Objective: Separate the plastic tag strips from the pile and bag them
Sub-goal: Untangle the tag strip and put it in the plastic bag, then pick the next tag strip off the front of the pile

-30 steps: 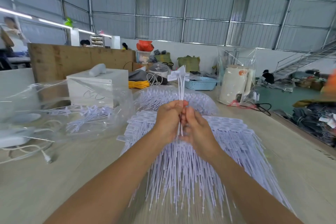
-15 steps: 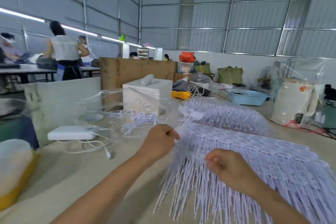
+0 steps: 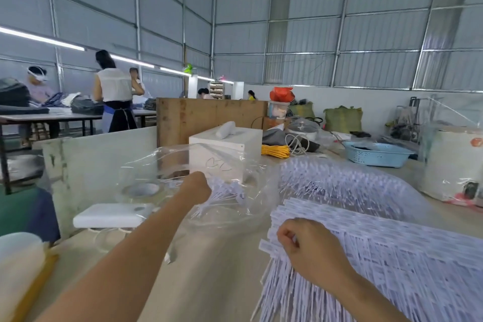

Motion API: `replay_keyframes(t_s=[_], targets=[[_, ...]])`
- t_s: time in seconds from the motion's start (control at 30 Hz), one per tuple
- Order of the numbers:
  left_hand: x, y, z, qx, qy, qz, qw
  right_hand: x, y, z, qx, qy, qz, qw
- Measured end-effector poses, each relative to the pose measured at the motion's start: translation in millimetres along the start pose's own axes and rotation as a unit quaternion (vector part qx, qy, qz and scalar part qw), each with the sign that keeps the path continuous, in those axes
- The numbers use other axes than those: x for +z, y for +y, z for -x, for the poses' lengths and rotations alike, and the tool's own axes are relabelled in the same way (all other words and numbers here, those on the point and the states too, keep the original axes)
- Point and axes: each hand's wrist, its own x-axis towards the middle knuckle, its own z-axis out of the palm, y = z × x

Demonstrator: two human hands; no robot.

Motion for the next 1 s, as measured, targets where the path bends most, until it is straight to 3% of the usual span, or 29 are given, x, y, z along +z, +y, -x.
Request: replay_keyframes(t_s=[0.3,0.53,0.6,0.73,0.87,1.0], targets=[[50.3,16.9,-19.0,0.032,-0.028,-0.216,0.976,-3.0,29.2,4.8,-0.028,-0.027,0.003,0.999],[22.3,68.7,29.3,0.11,-0.048,-0.338,0.933,1.1,28.7,8.4,-0.034,-0.012,-0.042,0.998],[4.5,93.3,55.5,0.156,-0.026,-0.323,0.933,-1.3,28.9,10.5,-0.028,-0.002,-0.059,0.998],[-17.9,141.9,114.1,0.273,0.0,-0.184,0.944,-19.1,36.6,21.2,0.007,0.018,-0.075,0.997],[8.2,176.3,157.0,0.398,-0.064,-0.045,0.914,-55.2,61.4,51.1,0.069,0.048,-0.062,0.995],[56.6,197.3,185.0,0.453,-0.138,0.002,0.881,-88.8,102.1,95.2,0.143,0.084,-0.022,0.986]])
